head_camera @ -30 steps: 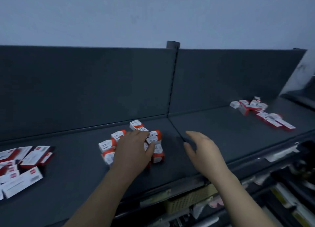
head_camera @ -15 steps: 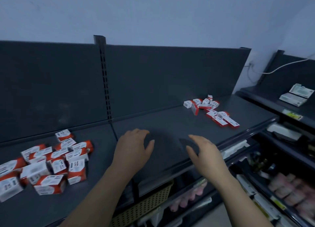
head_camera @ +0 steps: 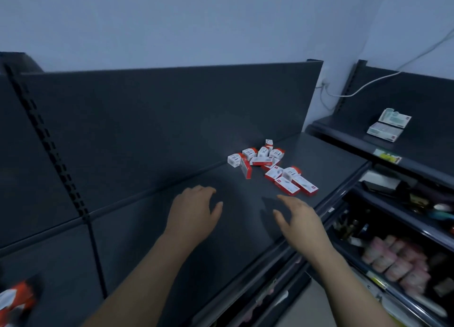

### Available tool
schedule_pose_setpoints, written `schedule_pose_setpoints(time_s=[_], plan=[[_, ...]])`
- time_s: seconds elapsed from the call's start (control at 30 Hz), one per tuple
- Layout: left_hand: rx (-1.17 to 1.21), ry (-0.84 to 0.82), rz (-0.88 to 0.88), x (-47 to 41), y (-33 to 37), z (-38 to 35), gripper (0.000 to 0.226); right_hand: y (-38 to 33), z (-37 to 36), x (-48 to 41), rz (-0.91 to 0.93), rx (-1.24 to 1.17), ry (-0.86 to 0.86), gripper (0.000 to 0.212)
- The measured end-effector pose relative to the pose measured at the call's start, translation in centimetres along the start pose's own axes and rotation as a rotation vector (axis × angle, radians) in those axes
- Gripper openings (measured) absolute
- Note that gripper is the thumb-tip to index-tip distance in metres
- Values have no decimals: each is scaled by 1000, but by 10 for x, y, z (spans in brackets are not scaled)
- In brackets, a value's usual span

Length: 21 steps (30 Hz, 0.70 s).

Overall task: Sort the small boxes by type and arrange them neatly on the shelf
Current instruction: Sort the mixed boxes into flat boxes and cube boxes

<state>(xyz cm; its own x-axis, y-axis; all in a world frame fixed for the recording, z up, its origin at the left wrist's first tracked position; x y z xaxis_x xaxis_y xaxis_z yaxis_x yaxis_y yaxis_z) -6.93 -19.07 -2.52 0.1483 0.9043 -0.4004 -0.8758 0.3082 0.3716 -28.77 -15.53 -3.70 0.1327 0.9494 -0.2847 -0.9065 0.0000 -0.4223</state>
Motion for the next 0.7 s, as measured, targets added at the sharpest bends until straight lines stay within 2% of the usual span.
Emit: schedule_pose_setpoints(time_s=[0.23,0.4,0.5,0.6,0.7], plan=[[-46,-78,-52,-60,26,-50,41,47,-5,-51,-39,32,10,36],[-84,-132,6,-103,38,-91,37,84,-21,-94,-25,105,4,12],[-71,-158,39,-130,47,-116,43,98,-32,-113,11,156,-27,25],[-82,-268,82,-150,48,-147,50,103,-41,-126,36,154,-79,43],[-22,-261,152,-153,41,-163,38,102,-48,-132,121,177,-91,41]])
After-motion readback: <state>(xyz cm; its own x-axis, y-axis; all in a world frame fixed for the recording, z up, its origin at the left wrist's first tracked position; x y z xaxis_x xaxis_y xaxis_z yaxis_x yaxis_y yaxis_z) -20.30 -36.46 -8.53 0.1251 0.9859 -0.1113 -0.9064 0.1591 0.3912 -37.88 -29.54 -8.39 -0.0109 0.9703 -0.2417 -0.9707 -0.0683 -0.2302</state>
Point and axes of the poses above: each hand's wrist, its own x-axis away from the middle knuckle, its own z-axis out of the back of the hand, y = z × x, the point moved 7 cm from there along -x, towards the middle knuckle, and after that the axes turned 5 degrees about y, right-handed, at the moved point
